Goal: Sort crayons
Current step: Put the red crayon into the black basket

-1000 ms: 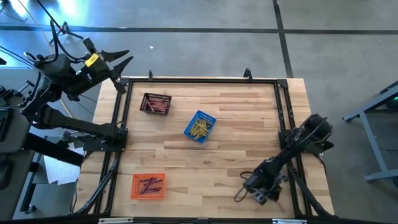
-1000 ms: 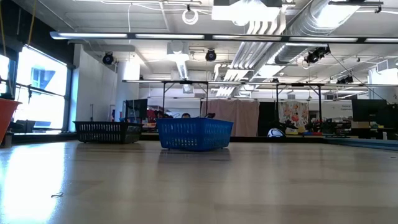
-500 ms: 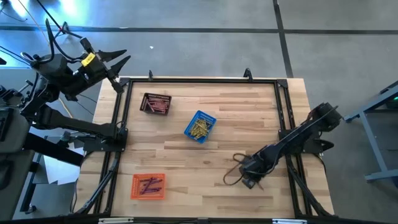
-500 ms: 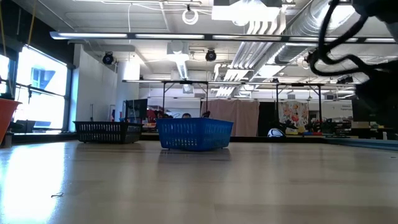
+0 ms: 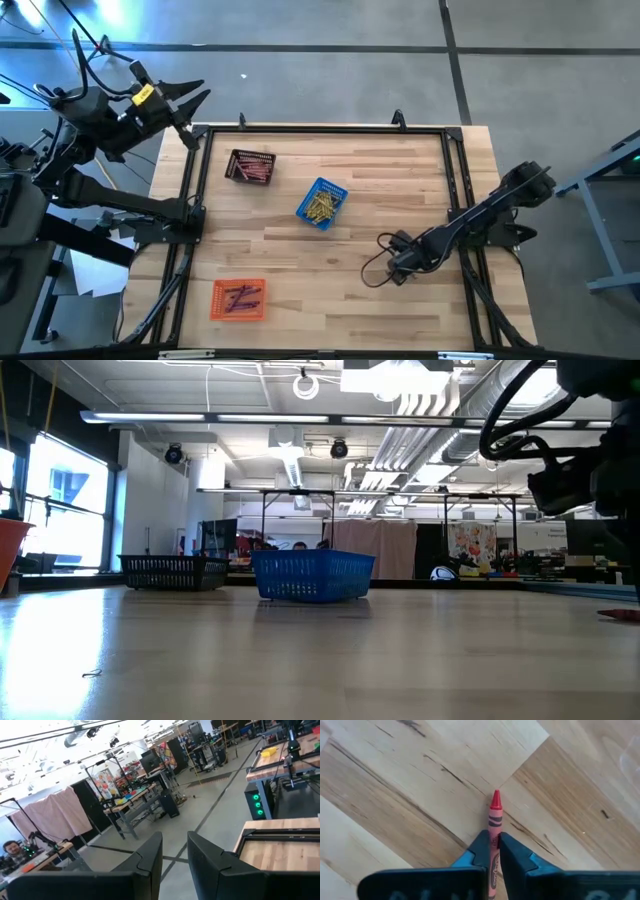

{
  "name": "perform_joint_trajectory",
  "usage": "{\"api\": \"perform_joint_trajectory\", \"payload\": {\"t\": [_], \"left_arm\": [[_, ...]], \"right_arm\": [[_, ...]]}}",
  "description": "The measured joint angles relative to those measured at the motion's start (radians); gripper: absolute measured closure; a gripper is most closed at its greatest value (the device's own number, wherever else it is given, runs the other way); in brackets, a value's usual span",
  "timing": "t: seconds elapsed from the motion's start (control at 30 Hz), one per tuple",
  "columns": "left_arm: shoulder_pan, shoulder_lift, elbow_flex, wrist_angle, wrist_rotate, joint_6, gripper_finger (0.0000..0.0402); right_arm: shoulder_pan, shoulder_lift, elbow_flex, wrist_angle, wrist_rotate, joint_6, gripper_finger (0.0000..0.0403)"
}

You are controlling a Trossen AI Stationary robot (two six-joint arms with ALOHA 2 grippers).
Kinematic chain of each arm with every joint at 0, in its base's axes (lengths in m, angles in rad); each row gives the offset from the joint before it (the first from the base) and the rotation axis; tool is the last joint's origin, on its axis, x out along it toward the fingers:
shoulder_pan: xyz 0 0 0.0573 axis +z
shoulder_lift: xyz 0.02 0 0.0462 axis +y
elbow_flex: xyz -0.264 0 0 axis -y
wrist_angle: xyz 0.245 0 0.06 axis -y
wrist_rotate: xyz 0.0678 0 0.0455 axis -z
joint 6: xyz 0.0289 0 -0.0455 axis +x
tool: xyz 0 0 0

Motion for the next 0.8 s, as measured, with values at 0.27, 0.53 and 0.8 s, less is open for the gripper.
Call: {"api": "perform_joint_trajectory", "payload": {"t": [0.27,0.53,0.8], "left_arm": [[0.000,0.000,0.000,0.000,0.000,-0.002,0.0326],[0.000,0.000,0.000,0.001,0.000,-0.044,0.0326],[0.000,0.000,0.000,0.001,0.000,-0.053,0.0326]], "right_arm": [[-0.001,0.002,0.000,0.006,-0.021,0.002,0.0335],[0.000,0.001,0.000,0.020,-0.024,-0.034,0.0317],[0.000,-0.002,0.001,0.045,-0.022,-0.050,0.0394]]}}
